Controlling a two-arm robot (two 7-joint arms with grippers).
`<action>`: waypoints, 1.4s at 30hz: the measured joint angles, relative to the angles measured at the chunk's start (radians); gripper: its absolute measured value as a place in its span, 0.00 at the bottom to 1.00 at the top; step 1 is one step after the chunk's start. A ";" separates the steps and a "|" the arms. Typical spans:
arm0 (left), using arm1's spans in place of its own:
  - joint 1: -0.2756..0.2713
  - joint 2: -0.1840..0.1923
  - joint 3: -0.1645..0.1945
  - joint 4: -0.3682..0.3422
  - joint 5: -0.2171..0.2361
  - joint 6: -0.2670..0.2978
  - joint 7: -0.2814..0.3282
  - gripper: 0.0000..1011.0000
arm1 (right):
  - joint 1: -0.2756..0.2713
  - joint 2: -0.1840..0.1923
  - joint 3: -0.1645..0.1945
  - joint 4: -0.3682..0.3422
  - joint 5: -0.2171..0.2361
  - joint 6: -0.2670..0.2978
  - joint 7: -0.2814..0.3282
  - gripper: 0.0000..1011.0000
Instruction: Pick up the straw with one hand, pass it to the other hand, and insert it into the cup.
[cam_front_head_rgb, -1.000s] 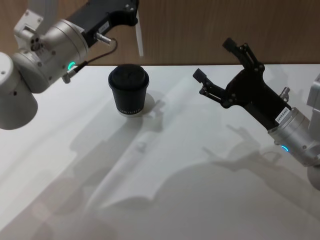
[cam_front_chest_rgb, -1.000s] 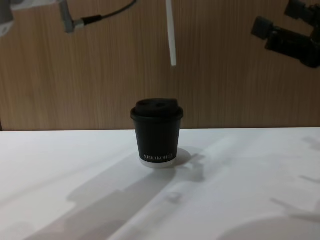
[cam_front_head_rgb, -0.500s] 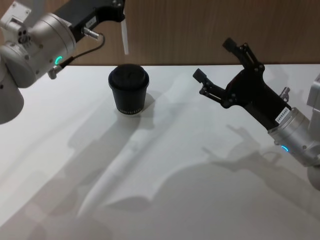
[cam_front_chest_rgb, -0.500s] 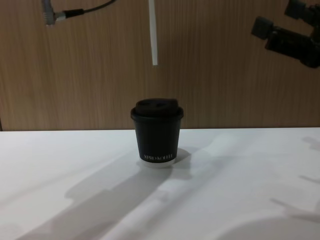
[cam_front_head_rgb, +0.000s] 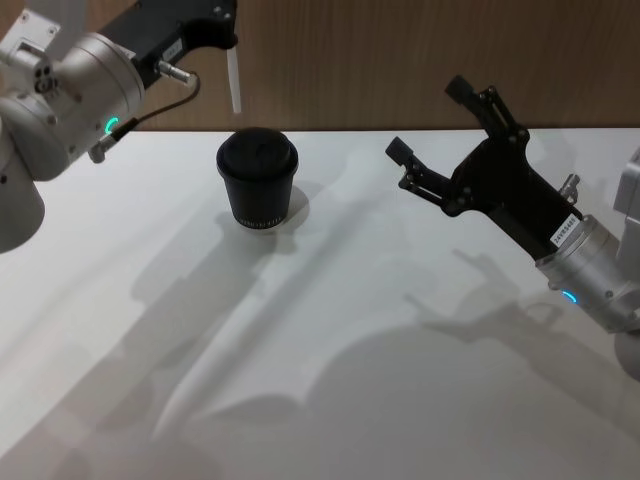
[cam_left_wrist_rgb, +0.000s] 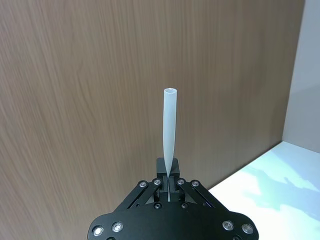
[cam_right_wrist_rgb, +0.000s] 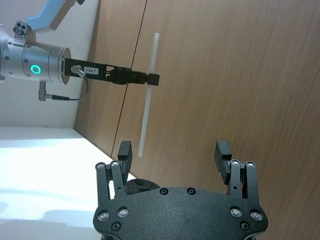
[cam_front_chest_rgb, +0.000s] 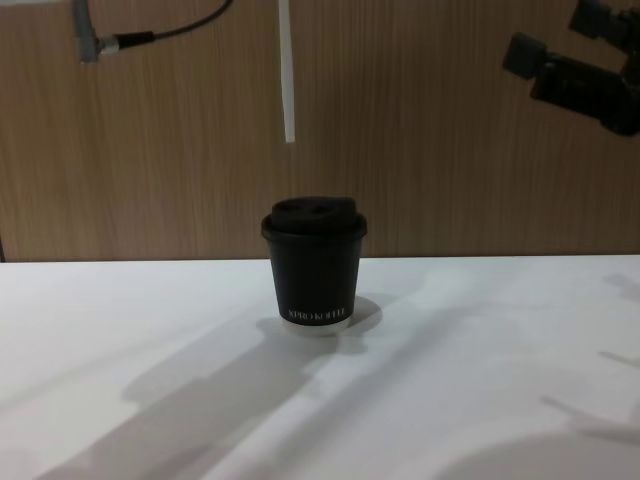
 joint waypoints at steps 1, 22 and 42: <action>0.002 -0.001 0.000 0.000 0.002 0.000 0.003 0.02 | 0.000 0.000 0.000 0.000 0.000 0.000 0.000 0.99; 0.046 -0.038 -0.013 0.019 0.051 -0.023 0.067 0.02 | 0.000 0.000 0.000 0.000 0.000 0.000 0.000 0.99; 0.048 -0.065 -0.029 0.045 0.045 -0.003 0.055 0.02 | 0.000 0.000 0.000 0.000 0.000 0.000 0.000 0.99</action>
